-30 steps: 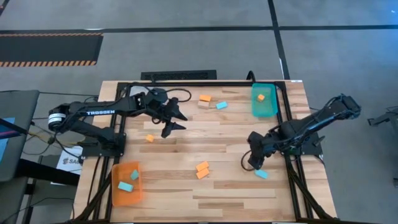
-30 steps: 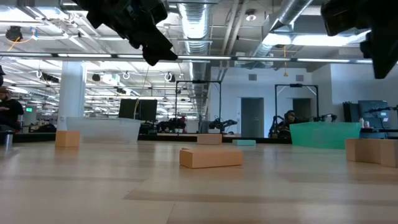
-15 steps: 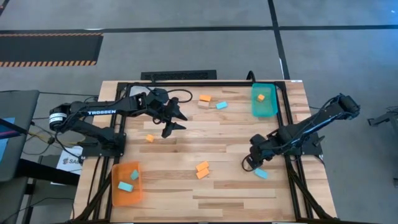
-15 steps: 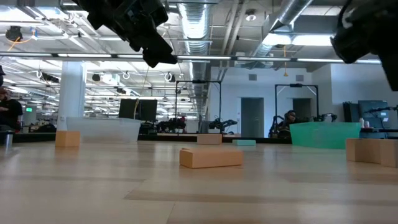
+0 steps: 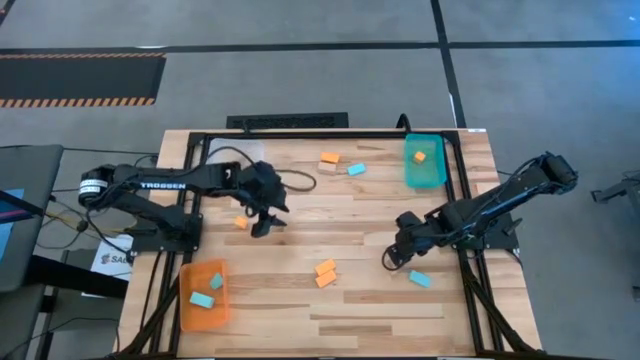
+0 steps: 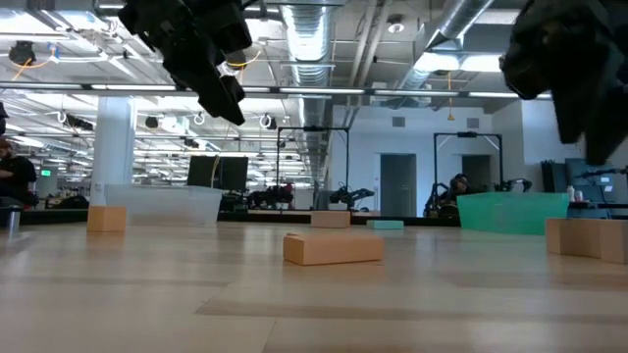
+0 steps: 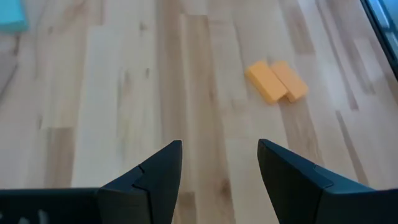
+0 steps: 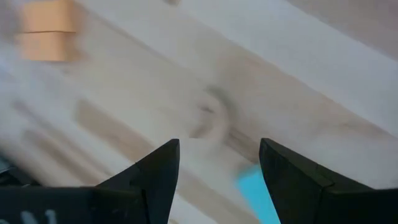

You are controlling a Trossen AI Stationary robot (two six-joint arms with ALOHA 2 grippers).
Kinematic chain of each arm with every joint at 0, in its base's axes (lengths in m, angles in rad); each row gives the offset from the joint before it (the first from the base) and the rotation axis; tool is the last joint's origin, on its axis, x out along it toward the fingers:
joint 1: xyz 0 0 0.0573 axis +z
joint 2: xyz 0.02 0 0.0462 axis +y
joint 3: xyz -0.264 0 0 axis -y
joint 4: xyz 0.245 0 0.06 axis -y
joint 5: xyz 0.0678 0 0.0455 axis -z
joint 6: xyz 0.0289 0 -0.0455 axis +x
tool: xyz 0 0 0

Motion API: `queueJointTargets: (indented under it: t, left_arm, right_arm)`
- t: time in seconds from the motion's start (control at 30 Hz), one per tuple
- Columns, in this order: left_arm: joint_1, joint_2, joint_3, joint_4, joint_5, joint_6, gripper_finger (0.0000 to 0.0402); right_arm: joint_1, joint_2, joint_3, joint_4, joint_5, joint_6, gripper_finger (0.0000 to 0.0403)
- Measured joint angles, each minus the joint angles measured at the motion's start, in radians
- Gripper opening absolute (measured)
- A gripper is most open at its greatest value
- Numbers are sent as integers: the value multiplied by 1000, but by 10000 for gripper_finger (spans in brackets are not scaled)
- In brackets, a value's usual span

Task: Sort & place blocks by color
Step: Put the orange block into the light blue bin

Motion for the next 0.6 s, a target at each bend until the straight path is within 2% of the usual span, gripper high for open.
queueJointTargets:
  t: [0.17,0.27,0.47,0.6]
  left_arm:
    - [-120,49,-1,28,-82,46,197]
    - [-166,108,0,77,-112,40,197]
    - [-210,224,0,236,-113,-154,197]
    - [-242,291,15,312,-185,-333,197]
  right_arm:
    - [14,0,0,164,10,-23,244]
    - [53,-2,15,188,77,14,244]
    - [175,-6,121,170,260,-64,244]
    - [249,-8,184,114,321,-147,244]
